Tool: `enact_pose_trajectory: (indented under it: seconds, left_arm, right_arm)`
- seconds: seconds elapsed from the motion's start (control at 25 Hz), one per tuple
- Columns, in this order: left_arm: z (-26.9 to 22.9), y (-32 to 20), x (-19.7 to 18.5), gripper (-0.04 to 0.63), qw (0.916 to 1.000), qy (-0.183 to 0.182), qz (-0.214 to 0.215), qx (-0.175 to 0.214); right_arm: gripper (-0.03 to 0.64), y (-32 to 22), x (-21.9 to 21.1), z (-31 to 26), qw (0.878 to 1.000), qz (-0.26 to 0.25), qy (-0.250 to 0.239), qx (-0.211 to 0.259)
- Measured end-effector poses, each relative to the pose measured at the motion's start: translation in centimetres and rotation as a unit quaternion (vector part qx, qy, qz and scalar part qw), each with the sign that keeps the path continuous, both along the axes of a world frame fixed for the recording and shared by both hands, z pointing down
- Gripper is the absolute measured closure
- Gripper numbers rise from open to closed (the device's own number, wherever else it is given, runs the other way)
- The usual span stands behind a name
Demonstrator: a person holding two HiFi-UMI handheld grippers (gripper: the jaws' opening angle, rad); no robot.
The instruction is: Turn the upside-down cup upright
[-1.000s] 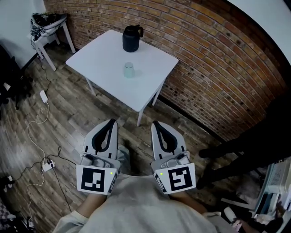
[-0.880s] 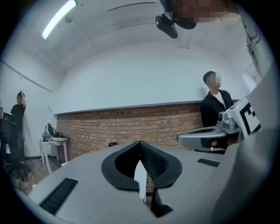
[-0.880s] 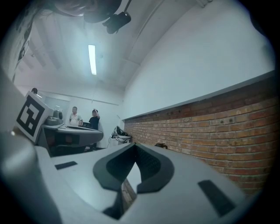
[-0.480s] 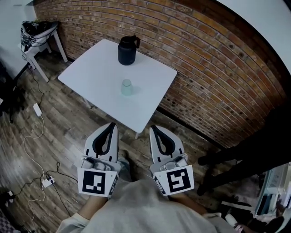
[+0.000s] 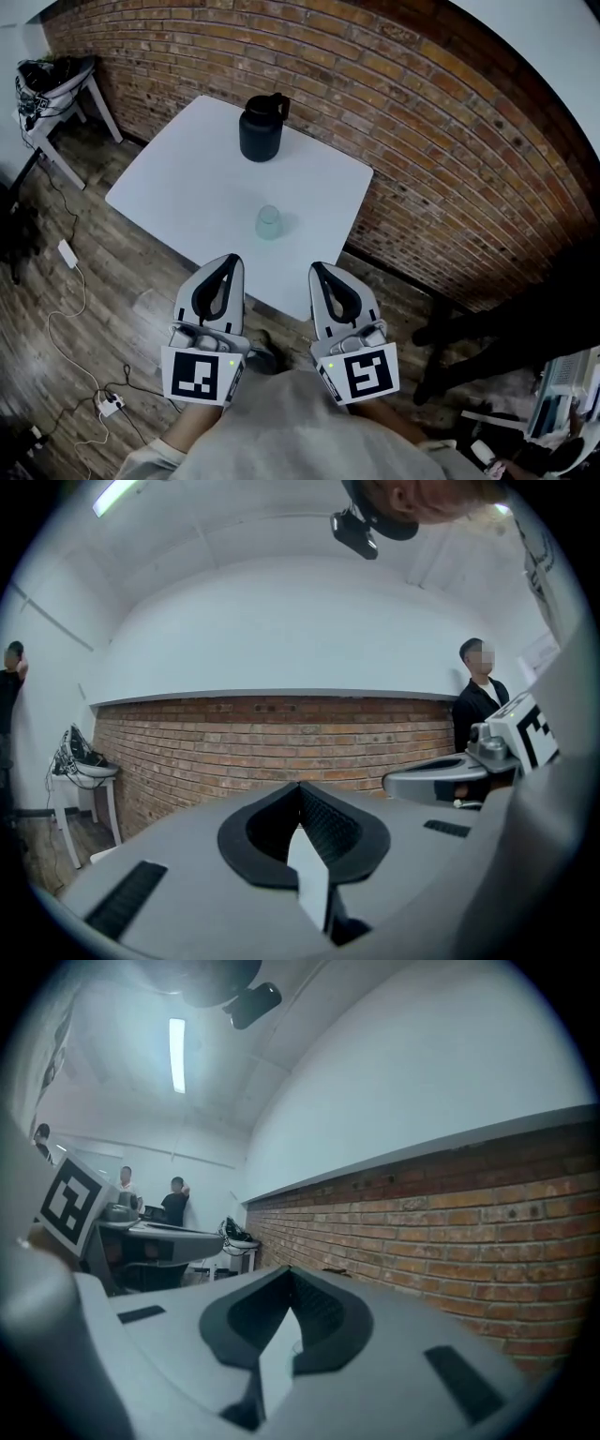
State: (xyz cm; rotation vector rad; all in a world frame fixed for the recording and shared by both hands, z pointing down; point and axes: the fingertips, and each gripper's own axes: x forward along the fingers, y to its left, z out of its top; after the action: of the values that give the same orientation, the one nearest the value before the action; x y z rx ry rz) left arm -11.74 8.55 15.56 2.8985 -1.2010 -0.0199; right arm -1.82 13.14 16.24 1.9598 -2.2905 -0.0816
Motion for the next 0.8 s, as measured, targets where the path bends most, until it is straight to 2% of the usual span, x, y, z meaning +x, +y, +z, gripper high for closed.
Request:
enact_pose_trajectory:
  seconds: [0.36,0.52,0.64,0.8]
  left_arm:
    - [2.0,-5.3,1.0,0.584,0.9997,-0.009,0.012,-0.019]
    - [3.2,-6.5,1.8,0.584,0.9996,-0.013,0.011,-0.024]
    - [4.4,-7.4,2.4,0.584,0.9989,-0.017,0.007,-0.042]
    - [5.7,-8.4,3.1,0.584,0.9986,-0.033,0.006,-0.042]
  right_arm:
    - [0.611,-5.0,1.1,2.1,1.000,0.008,-0.001,-0.016]
    - [0.611,-6.8,1.9,3.4,1.000,-0.006,0.002,-0.023]
    - [0.611,-8.3,2.1,4.5,0.999,-0.025,0.000,-0.024]
    - [0.611,-10.3,2.2,5.7,0.998,-0.050,0.000,-0.025]
